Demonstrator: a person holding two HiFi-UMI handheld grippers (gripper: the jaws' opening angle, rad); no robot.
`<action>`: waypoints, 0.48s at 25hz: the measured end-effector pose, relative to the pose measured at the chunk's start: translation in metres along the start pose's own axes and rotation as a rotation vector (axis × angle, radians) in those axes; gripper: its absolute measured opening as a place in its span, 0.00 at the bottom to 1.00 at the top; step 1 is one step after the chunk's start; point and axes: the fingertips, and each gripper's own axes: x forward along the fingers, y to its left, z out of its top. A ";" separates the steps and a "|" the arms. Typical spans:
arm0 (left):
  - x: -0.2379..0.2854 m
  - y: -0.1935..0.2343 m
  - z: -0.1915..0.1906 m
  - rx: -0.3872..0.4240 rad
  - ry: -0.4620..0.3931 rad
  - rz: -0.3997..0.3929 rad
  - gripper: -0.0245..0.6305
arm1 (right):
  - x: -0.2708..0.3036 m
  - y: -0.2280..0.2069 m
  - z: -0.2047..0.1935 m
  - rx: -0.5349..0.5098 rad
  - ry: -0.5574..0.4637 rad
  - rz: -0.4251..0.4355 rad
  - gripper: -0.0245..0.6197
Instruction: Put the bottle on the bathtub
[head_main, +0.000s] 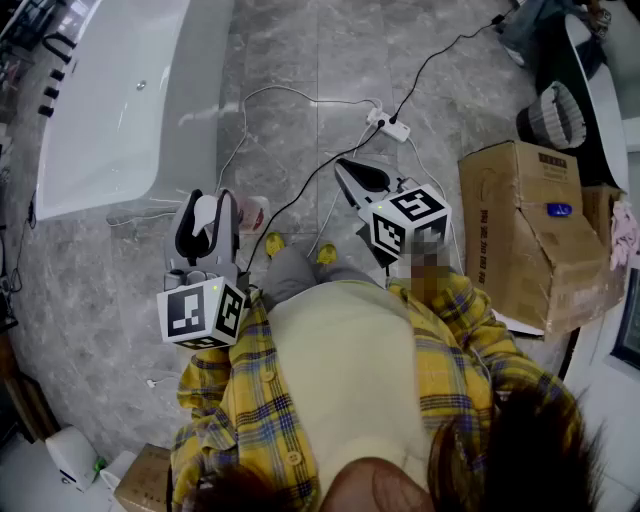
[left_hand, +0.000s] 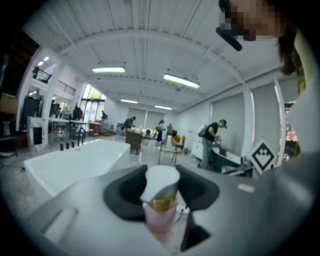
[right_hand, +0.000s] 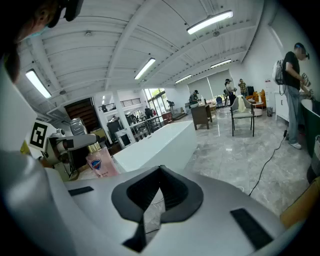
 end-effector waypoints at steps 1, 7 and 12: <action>0.000 0.000 0.000 -0.001 0.000 0.000 0.31 | 0.000 -0.001 0.001 0.003 0.000 -0.001 0.06; 0.006 0.007 0.000 -0.010 0.017 0.006 0.31 | 0.008 -0.002 0.005 0.018 0.000 0.007 0.06; 0.018 0.017 0.000 -0.008 0.035 -0.008 0.31 | 0.022 -0.004 0.012 0.032 0.009 -0.001 0.06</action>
